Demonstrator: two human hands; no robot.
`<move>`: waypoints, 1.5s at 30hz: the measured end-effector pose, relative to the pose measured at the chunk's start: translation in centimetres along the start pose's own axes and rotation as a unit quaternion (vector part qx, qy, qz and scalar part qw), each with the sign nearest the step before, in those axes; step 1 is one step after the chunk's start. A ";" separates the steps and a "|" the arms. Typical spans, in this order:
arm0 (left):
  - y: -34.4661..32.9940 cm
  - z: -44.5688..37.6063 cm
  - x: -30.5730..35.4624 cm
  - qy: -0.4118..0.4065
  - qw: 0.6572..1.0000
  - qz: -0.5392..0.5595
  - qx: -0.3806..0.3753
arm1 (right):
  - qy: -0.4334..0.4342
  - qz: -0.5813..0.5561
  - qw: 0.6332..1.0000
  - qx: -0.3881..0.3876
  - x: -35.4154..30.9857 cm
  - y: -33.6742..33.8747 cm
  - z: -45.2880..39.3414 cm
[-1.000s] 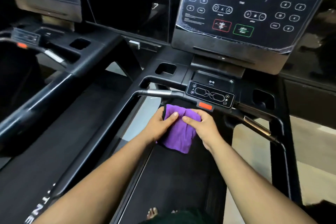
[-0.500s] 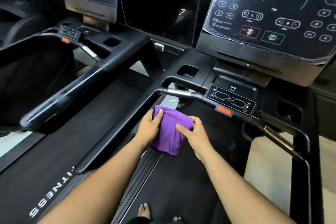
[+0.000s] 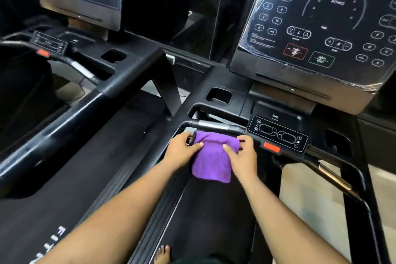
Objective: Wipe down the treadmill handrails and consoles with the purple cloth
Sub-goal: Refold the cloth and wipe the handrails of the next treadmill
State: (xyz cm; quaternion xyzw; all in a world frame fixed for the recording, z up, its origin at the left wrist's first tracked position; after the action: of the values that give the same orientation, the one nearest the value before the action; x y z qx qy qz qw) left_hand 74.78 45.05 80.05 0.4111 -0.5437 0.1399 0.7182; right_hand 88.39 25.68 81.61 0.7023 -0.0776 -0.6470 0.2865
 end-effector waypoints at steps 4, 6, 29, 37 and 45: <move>-3.0 -3.1 1.5 -0.012 1.000 0.000 -0.016 | 0.005 0.104 0.993 0.052 -0.8 1.0 -2.9; -4.3 -3.9 2.8 -0.019 1.000 0.004 -0.017 | 0.037 0.138 0.987 0.076 -1.6 1.4 -3.8; -7.0 -14.4 -6.2 -0.189 0.849 -0.462 -0.175 | 0.307 0.593 0.730 -0.144 1.8 -13.1 -10.0; -3.9 -14.5 -8.4 -0.188 0.858 -0.463 -0.120 | 0.242 0.581 0.744 -0.224 -2.0 -19.8 -13.5; -3.5 -15.5 -9.5 -0.128 0.926 -0.337 -0.113 | 0.293 0.563 0.740 -0.224 -3.7 -23.3 -13.0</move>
State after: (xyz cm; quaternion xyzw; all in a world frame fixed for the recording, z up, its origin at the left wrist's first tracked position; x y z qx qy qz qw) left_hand 83.81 56.72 68.93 0.5006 -0.4722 -0.2268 0.6891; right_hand 94.15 50.59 73.05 0.6014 -0.2236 -0.1291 0.7561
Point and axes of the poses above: each hand's wrist, its own z-axis away from the middle knuckle, its own y-axis out of the back of the hand, x = y × z, the point moved 7 cm from there along -z, towards the middle knuckle, and after that the axes turned 6 degrees about x, right-handed, at the moved point
